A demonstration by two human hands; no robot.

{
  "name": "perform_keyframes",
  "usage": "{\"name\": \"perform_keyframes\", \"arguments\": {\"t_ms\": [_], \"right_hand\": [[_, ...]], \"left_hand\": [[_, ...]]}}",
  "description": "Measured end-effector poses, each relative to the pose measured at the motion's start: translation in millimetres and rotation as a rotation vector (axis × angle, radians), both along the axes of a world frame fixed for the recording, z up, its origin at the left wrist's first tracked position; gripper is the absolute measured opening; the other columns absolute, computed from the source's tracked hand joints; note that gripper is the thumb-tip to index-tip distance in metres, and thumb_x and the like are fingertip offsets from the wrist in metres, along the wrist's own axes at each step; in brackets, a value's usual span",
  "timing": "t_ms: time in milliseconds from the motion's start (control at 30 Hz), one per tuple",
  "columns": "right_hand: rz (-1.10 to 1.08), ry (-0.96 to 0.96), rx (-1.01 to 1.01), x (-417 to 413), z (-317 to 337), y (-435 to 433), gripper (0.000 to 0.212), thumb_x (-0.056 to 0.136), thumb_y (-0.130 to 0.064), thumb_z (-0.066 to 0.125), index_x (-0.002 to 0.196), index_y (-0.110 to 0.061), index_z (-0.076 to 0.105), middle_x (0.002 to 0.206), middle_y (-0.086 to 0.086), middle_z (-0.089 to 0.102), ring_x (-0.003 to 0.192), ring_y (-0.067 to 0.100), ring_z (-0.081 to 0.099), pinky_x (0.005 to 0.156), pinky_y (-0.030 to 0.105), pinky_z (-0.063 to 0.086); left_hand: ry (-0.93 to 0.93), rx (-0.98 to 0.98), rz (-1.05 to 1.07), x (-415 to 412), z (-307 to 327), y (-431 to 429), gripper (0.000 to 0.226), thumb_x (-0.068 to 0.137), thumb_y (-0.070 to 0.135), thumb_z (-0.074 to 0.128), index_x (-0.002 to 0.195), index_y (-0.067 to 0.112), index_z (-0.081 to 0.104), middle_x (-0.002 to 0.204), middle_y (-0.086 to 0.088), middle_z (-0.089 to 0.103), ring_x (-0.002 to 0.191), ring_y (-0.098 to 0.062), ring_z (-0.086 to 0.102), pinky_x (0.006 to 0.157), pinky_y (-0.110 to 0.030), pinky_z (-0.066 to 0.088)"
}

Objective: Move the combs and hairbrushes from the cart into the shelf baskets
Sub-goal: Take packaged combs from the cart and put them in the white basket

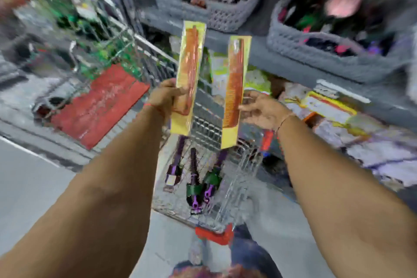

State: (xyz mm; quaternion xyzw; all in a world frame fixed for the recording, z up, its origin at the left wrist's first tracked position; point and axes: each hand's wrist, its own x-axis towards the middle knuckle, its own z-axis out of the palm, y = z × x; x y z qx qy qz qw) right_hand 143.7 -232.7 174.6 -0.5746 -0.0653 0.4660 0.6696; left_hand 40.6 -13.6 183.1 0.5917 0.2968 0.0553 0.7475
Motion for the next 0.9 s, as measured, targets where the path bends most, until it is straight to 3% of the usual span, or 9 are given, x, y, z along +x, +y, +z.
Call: {"name": "perform_keyframes", "arguments": {"t_ms": [200, 367, 433, 533, 600, 667, 733, 800, 900], "right_hand": [[-0.321, -0.172, 0.189, 14, 107, -127, 0.044, 0.075, 0.016, 0.05, 0.066, -0.018, 0.075, 0.062, -0.006, 0.074, 0.058, 0.01, 0.071, 0.056, 0.03, 0.059], [-0.669, -0.317, 0.204, 37, 158, -238, 0.038, 0.09, 0.015, 0.029, 0.079, -0.015, 0.049, 0.05, -0.004, 0.069, 0.048, 0.003, 0.066, 0.051, 0.018, 0.056], [-0.827, -0.374, 0.087, 53, 167, -281, 0.035, 0.091, 0.014, 0.033, 0.073, -0.015, 0.044, 0.041, -0.006, 0.065, 0.04, 0.001, 0.063, 0.045, 0.015, 0.054], [-0.998, -0.531, -0.296, 94, 162, -342, 0.032, 0.087, 0.011, 0.047, 0.068, -0.012, 0.055, 0.037, -0.012, 0.061, 0.044, 0.007, 0.06, 0.056, 0.025, 0.049], [-1.04, -0.648, -0.652, 120, 156, -374, 0.015, 0.082, 0.003, 0.057, 0.082, -0.002, 0.071, 0.051, -0.008, 0.062, 0.059, 0.014, 0.055, 0.066, 0.03, 0.046], [-1.044, -0.678, -0.806, 141, 149, -394, 0.023, 0.077, -0.001, 0.062, 0.098, 0.001, 0.071, 0.079, 0.009, 0.068, 0.079, 0.018, 0.054, 0.075, 0.029, 0.044], [-1.023, -0.693, -0.852, 151, 141, -399, 0.027, 0.077, 0.002, 0.064, 0.102, 0.001, 0.07, 0.108, 0.018, 0.07, 0.091, 0.02, 0.058, 0.082, 0.029, 0.045], [-0.93, -0.685, -0.94, 159, 127, -406, 0.029, 0.081, 0.003, 0.057, 0.108, 0.0, 0.067, 0.122, 0.018, 0.064, 0.111, 0.029, 0.06, 0.095, 0.035, 0.049], [-0.589, -0.635, -1.205, 155, 114, -403, 0.035, 0.091, -0.004, 0.042, 0.123, -0.001, 0.056, 0.134, 0.016, 0.054, 0.123, 0.031, 0.051, 0.098, 0.032, 0.044]], "left_hand": [[-0.276, -0.049, -0.297, 87, 102, -104, 0.036, 0.089, -0.006, 0.046, 0.067, 0.013, 0.066, 0.04, 0.007, 0.065, 0.036, -0.002, 0.06, 0.042, -0.011, 0.049], [-0.369, 0.076, -0.311, 162, 147, -215, 0.031, 0.08, -0.008, 0.061, 0.075, 0.02, 0.05, 0.063, -0.001, 0.063, 0.059, -0.017, 0.061, 0.07, -0.029, 0.054], [-0.379, 0.212, -0.24, 194, 161, -261, 0.044, 0.073, -0.011, 0.068, 0.066, 0.022, 0.04, 0.062, 0.004, 0.054, 0.057, -0.005, 0.057, 0.068, -0.022, 0.048], [-0.298, 0.356, -0.372, 235, 168, -321, 0.042, 0.075, -0.007, 0.068, 0.06, 0.025, 0.045, 0.029, 0.019, 0.053, 0.037, 0.01, 0.051, 0.056, -0.015, 0.043], [-0.246, 0.399, -0.445, 263, 160, -354, 0.036, 0.078, -0.006, 0.065, 0.063, 0.024, 0.053, 0.024, 0.026, 0.048, 0.03, 0.012, 0.05, 0.05, -0.011, 0.045], [-0.209, 0.507, -0.481, 282, 149, -379, 0.018, 0.08, -0.01, 0.061, 0.079, 0.007, 0.066, 0.027, 0.026, 0.052, 0.043, 0.012, 0.055, 0.051, -0.009, 0.044], [-0.159, 0.541, -0.524, 292, 136, -396, 0.033, 0.083, -0.012, 0.055, 0.115, -0.013, 0.058, 0.061, 0.008, 0.076, 0.072, -0.001, 0.065, 0.046, -0.008, 0.046], [-0.071, 0.619, -0.599, 293, 122, -416, 0.04, 0.086, -0.003, 0.055, 0.125, -0.009, 0.053, 0.116, -0.018, 0.069, 0.104, -0.021, 0.065, 0.057, -0.008, 0.053], [0.156, 1.108, -0.695, 289, 103, -429, 0.037, 0.089, 0.013, 0.051, 0.123, -0.003, 0.056, 0.126, -0.024, 0.061, 0.116, -0.036, 0.058, 0.095, -0.033, 0.048]]}}
